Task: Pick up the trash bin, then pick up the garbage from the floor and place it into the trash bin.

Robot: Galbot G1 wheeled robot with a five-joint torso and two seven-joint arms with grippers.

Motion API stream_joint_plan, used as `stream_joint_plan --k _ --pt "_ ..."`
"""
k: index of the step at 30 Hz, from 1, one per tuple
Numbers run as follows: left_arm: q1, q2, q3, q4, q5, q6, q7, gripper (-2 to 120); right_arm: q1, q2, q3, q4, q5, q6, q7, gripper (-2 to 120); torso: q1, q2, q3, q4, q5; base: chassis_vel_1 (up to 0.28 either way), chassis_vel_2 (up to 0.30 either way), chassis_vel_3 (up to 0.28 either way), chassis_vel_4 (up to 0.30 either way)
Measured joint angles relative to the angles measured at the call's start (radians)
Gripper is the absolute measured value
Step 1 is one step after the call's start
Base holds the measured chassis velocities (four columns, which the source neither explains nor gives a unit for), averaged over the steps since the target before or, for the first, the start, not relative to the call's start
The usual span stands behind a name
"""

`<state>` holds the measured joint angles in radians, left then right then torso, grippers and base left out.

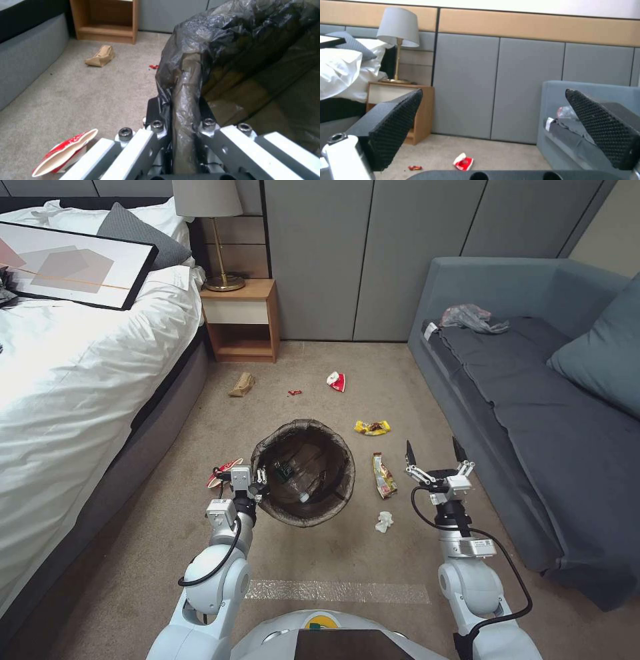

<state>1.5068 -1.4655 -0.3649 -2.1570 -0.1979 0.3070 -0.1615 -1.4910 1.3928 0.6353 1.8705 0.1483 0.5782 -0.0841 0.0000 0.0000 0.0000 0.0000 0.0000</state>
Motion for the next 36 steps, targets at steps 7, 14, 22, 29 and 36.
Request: stream_joint_plan --k 7,14,22,29,36 --pt "0.0 0.0 0.0 0.0 0.0 0.0 0.0 3 0.0 0.0 0.0 0.0 0.0 0.0 0.001 100 0.0 0.0 0.0 0.0 0.0 0.0 0.0 0.0 0.0" --pt "0.0 0.0 0.0 0.0 0.0 0.001 0.0 3 0.0 0.0 0.0 0.0 0.0 -0.001 0.001 100 0.0 0.0 0.0 0.0 0.0 0.0 0.0 0.0 0.0" --pt "0.0 0.0 0.0 0.0 0.0 0.001 0.0 3 0.0 0.0 0.0 0.001 0.0 -0.001 0.001 100 0.0 0.0 0.0 0.0 0.0 0.0 0.0 0.0 0.0" --pt "0.0 0.0 0.0 0.0 0.0 0.001 0.0 3 0.0 0.0 0.0 0.001 0.0 -0.001 0.001 100 0.0 0.0 0.0 0.0 0.0 0.0 0.0 0.0 0.0" --pt "0.0 0.0 0.0 0.0 0.0 0.001 0.0 3 0.0 0.0 0.0 0.001 0.0 -0.002 0.001 100 0.0 0.0 0.0 0.0 0.0 0.0 0.0 0.0 0.0"
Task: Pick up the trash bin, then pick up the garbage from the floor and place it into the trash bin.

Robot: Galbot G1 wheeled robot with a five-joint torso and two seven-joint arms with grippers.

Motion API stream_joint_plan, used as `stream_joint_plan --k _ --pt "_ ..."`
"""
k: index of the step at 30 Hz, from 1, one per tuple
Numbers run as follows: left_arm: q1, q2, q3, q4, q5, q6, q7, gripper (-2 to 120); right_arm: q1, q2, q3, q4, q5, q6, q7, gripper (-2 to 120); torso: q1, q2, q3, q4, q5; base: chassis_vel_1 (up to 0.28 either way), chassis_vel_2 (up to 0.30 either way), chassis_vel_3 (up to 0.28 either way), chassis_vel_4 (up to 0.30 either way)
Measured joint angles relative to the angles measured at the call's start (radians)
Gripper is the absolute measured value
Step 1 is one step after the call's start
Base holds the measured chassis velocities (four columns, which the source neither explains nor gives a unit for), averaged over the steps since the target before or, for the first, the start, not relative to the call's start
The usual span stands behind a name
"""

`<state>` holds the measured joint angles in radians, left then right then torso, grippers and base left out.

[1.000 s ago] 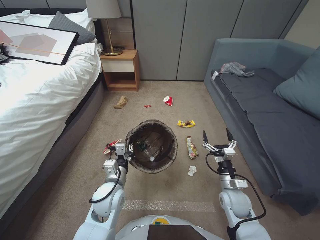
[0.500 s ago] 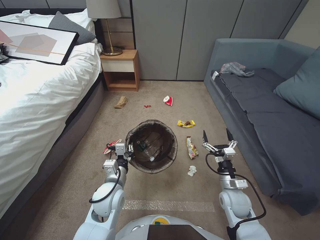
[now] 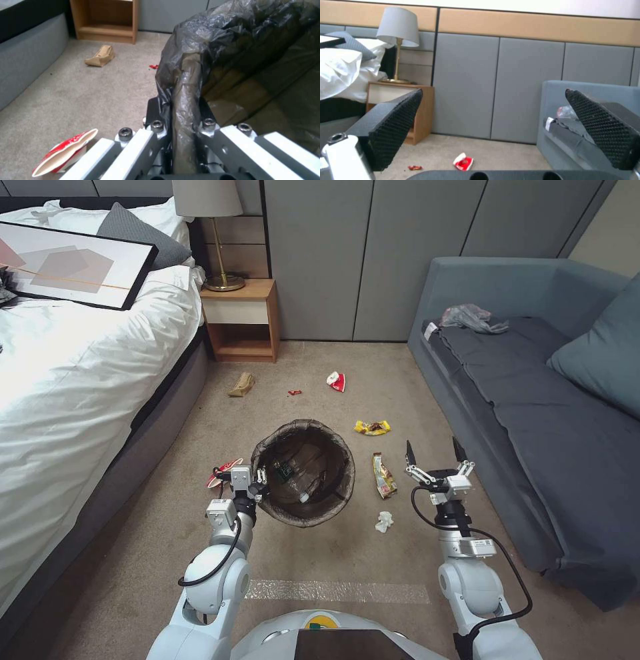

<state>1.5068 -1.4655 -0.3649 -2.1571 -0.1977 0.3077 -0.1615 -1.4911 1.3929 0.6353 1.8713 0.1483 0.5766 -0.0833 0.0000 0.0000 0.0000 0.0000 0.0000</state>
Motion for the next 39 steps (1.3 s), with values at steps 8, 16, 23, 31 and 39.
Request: stream_joint_plan --k 8,16,23,31,39 --pt "0.0 0.0 0.0 0.0 0.0 0.0 0.0 3 0.0 0.0 0.0 0.0 0.0 0.0 0.0 100 0.0 0.0 0.0 0.0 0.0 0.0 0.0 0.0 0.0" --pt "0.0 0.0 0.0 0.0 0.0 0.0 0.0 3 0.0 0.0 0.0 0.0 0.0 0.0 0.0 100 0.0 0.0 0.0 0.0 0.0 0.0 0.0 0.0 0.0" --pt "0.0 0.0 0.0 0.0 0.0 0.0 0.0 3 0.0 0.0 0.0 0.0 0.001 0.0 0.0 100 0.0 0.0 0.0 0.0 0.0 0.0 0.0 0.0 0.0" --pt "0.0 0.0 0.0 0.0 0.0 0.0 0.0 3 0.0 0.0 0.0 0.0 0.001 0.0 0.0 100 0.0 0.0 0.0 0.0 0.0 0.0 0.0 0.0 0.0" --pt "0.0 0.0 0.0 0.0 0.0 0.0 0.0 3 0.0 0.0 0.0 0.0 0.001 0.0 0.0 100 0.0 0.0 0.0 0.0 0.0 0.0 0.0 0.0 0.0"
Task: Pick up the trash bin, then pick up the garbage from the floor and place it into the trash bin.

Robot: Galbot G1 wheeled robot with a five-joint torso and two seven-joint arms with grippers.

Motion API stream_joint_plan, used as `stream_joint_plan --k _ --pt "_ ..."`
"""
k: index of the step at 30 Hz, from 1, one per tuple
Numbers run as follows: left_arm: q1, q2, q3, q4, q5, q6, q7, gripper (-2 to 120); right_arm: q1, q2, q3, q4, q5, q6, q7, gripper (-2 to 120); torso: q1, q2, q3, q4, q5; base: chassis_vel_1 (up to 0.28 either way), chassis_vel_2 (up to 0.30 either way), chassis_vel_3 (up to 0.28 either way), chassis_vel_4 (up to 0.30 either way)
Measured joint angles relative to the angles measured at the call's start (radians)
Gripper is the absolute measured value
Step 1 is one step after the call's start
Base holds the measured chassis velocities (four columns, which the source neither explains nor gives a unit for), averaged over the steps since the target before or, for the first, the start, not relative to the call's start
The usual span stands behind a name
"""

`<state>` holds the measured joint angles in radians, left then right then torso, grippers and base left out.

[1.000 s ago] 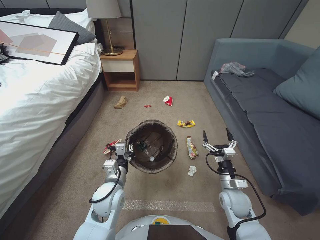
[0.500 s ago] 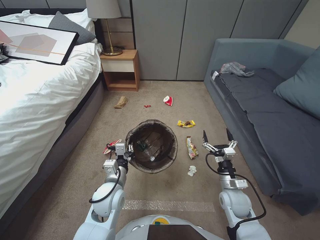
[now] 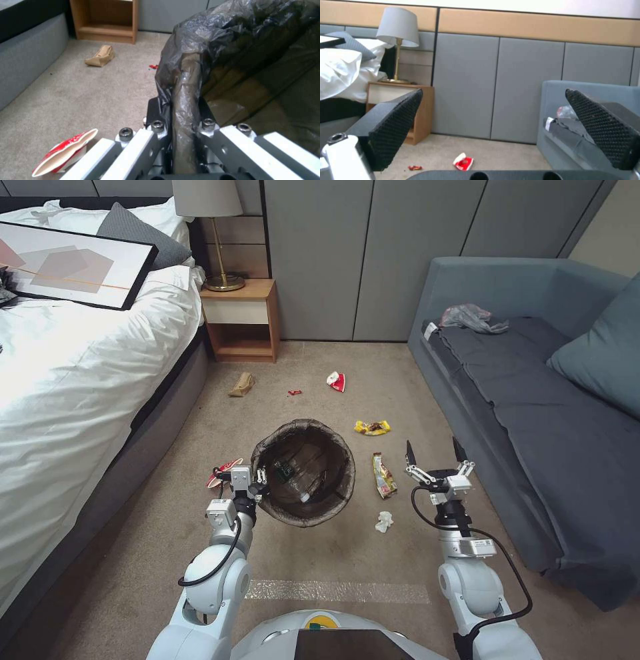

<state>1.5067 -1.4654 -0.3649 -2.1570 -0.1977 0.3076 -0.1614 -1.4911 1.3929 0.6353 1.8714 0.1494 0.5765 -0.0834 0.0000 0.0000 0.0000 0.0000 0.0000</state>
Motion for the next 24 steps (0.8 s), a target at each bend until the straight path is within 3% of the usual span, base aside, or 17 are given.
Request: stream_joint_plan --k 7,13,18,24 --pt "0.0 0.0 0.0 0.0 0.0 0.0 0.0 3 0.003 -0.005 -0.003 0.0 0.002 -0.022 0.006 100 0.0 0.0 0.0 -0.0001 0.0 0.0 0.0 0.0 0.0" --pt "0.0 0.0 0.0 0.0 0.0 0.0 0.0 3 0.036 -0.042 -0.035 0.0 0.022 -0.188 0.05 100 0.0 0.0 0.0 0.0 0.0 0.0 0.0 0.0 0.0" --pt "0.0 0.0 0.0 0.0 0.0 0.0 0.0 3 0.041 -0.05 -0.041 0.0 0.023 -0.217 0.057 100 0.0 0.0 0.0 -0.0003 0.0 0.0 0.0 0.0 0.0" --pt "0.0 0.0 0.0 0.0 0.0 0.0 0.0 3 0.078 -0.094 -0.071 0.007 0.037 -0.381 0.096 100 0.0 0.0 0.0 0.0002 0.0 0.0 0.0 0.0 0.0"
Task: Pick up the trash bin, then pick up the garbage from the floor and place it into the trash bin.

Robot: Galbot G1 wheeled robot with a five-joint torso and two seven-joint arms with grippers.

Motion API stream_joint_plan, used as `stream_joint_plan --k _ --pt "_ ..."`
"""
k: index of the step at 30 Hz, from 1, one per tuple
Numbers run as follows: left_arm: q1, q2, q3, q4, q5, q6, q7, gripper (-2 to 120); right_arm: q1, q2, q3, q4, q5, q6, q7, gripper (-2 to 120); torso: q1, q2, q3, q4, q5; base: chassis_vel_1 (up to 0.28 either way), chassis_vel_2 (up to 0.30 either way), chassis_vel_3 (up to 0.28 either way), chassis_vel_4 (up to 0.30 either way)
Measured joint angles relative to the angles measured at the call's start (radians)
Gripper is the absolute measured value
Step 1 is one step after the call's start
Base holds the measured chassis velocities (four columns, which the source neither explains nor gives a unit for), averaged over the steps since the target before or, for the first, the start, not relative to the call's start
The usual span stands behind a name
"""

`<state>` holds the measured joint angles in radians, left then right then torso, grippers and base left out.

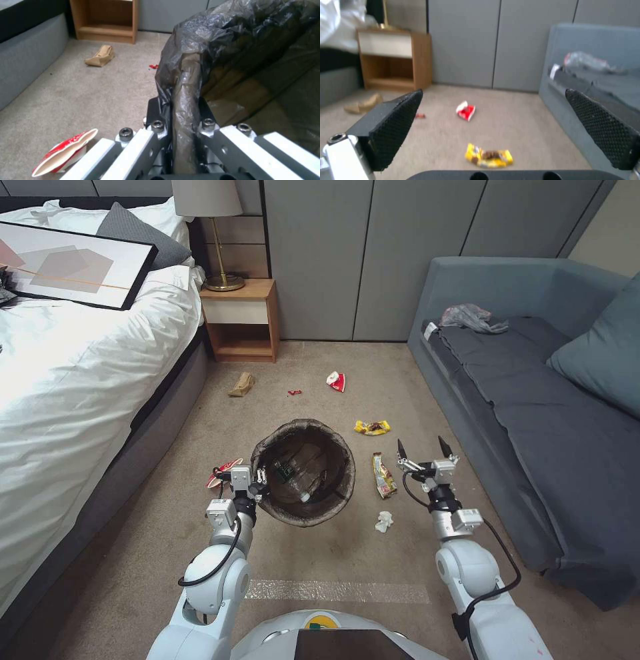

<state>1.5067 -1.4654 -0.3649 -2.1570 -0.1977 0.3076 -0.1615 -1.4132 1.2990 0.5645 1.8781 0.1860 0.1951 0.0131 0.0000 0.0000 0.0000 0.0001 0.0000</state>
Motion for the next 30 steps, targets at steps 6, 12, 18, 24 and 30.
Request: stream_joint_plan --k 6,12,18,24,30 --pt "0.0 0.0 0.0 0.0 0.0 0.0 0.0 3 0.023 -0.028 -0.019 0.004 0.009 -0.104 0.026 100 0.0 0.0 0.0 0.0 0.0 0.0 0.0 0.0 0.0" --pt "0.0 0.0 0.0 0.0 0.0 0.0 0.0 3 0.023 -0.029 -0.02 0.004 0.009 -0.107 0.027 100 0.0 0.0 0.0 -0.0001 0.0 0.0 0.0 0.0 0.0" --pt "0.0 0.0 0.0 0.0 0.0 0.0 0.0 3 0.024 -0.03 -0.021 0.004 0.011 -0.112 0.027 100 0.0 0.0 0.0 -0.0002 0.0 0.0 0.0 0.0 0.0" --pt "0.0 0.0 0.0 0.0 0.0 0.0 0.0 3 0.027 -0.033 -0.025 0.004 0.015 -0.122 0.029 100 0.0 0.0 0.0 -0.0001 -0.0001 0.0 0.0 0.0 0.0" --pt "0.0 0.0 0.0 0.0 0.0 0.0 0.0 3 0.028 -0.033 -0.025 0.003 0.015 -0.122 0.029 100 0.0 0.0 0.0 -0.0001 0.0 0.0 0.0 0.0 0.0"
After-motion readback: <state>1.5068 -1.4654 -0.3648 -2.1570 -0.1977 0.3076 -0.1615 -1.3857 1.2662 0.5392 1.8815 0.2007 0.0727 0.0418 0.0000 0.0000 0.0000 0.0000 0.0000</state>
